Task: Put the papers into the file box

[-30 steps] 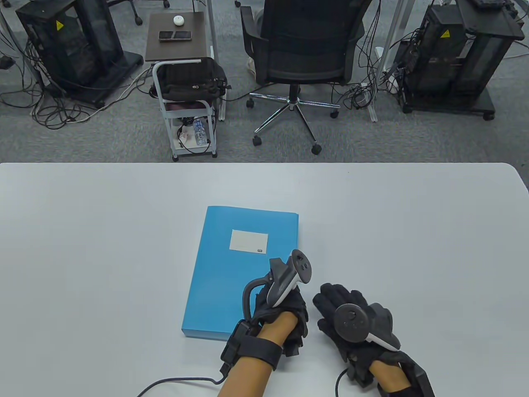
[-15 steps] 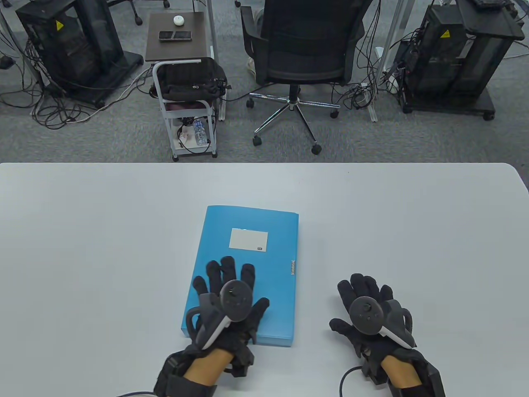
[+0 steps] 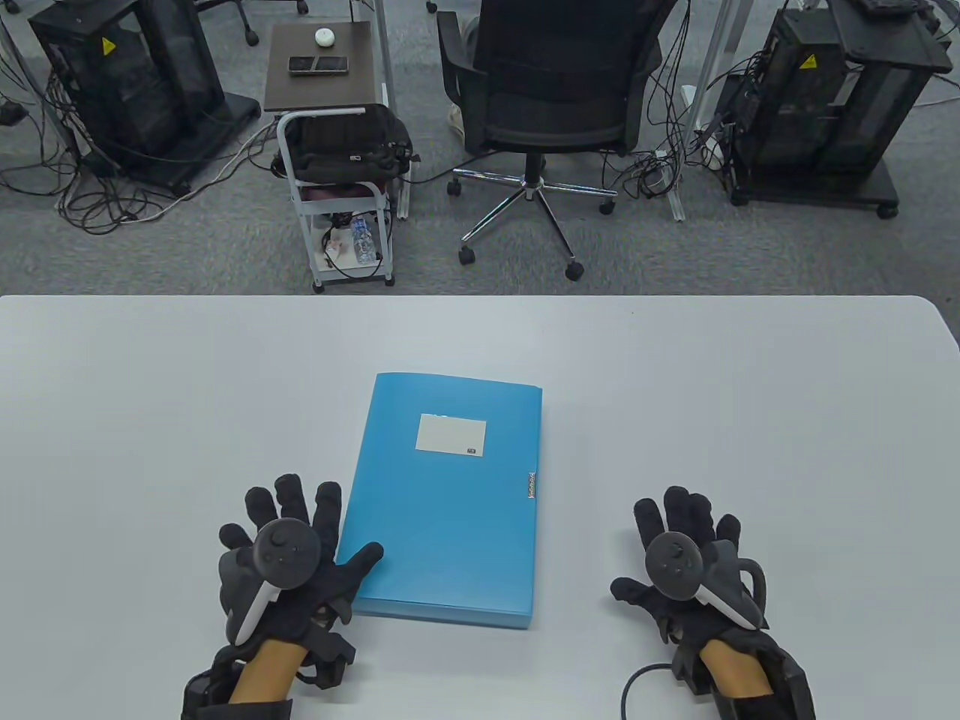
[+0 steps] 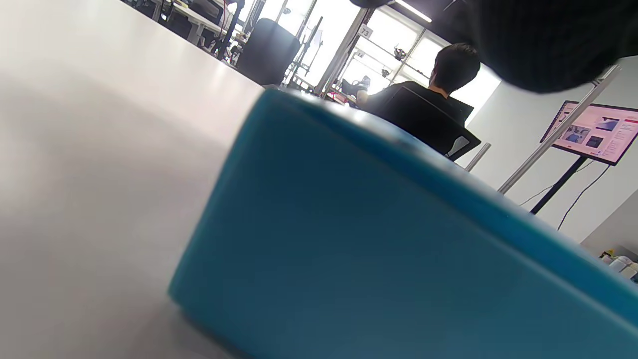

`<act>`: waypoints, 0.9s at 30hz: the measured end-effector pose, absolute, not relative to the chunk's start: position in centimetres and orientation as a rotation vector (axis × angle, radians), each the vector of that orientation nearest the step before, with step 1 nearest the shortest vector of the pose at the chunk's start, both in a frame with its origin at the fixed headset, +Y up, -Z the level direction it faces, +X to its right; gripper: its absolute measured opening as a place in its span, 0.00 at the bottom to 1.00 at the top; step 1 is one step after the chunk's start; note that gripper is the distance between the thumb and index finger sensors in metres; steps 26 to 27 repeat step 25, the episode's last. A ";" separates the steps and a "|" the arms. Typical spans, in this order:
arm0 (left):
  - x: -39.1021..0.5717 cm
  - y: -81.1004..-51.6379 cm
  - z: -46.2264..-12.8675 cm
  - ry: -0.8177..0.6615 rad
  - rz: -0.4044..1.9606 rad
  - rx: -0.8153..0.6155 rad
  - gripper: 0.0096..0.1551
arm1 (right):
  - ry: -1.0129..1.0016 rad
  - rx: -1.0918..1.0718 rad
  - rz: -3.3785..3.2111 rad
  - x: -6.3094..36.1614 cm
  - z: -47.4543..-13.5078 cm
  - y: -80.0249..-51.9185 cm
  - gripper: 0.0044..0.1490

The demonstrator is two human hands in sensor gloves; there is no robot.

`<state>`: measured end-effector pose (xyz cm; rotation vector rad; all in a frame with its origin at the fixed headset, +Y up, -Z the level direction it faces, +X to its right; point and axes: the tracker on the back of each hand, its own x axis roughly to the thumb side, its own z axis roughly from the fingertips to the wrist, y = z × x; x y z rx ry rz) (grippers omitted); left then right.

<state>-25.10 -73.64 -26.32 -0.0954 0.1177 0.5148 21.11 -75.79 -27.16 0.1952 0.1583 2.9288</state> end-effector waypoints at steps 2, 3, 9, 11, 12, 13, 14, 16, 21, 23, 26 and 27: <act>-25.4 -73.9 -26.2 0.119 0.549 -0.074 0.58 | 0.169 0.193 2.936 20.8 -27.2 -75.8 0.64; -25.4 -74.0 -26.2 0.110 0.556 -0.078 0.58 | 0.174 0.200 2.942 20.8 -27.2 -75.8 0.64; -25.4 -73.9 -26.3 0.093 0.591 -0.106 0.57 | 0.196 0.244 2.942 20.4 -27.1 -76.2 0.63; -25.4 -73.7 -26.5 0.097 0.632 -0.122 0.57 | 0.197 0.253 2.940 20.3 -27.0 -76.3 0.62; -25.4 -73.6 -26.6 0.092 0.635 -0.111 0.57 | 0.201 0.261 2.948 20.2 -27.0 -76.3 0.62; -25.4 -73.5 -26.6 0.092 0.631 -0.112 0.57 | 0.204 0.268 2.948 20.2 -27.0 -76.3 0.62; -25.5 -73.5 -26.6 0.090 0.631 -0.115 0.57 | 0.198 0.270 2.948 20.1 -27.0 -76.3 0.62; -25.5 -73.4 -26.4 0.073 0.643 -0.113 0.57 | 0.192 0.268 2.946 20.0 -27.1 -76.2 0.62; -24.7 -73.5 -26.0 0.002 0.641 -0.130 0.58 | 0.162 0.240 2.943 20.3 -27.0 -75.8 0.62; -24.0 -73.6 -25.8 -0.039 0.617 -0.156 0.59 | 0.157 0.229 2.936 20.5 -26.9 -75.7 0.61; -23.1 -73.8 -25.4 -0.083 0.609 -0.172 0.60 | 0.145 0.219 2.933 20.7 -26.8 -75.6 0.61; -23.1 -73.8 -25.4 -0.083 0.609 -0.172 0.60 | 0.145 0.219 2.933 20.7 -26.8 -75.6 0.61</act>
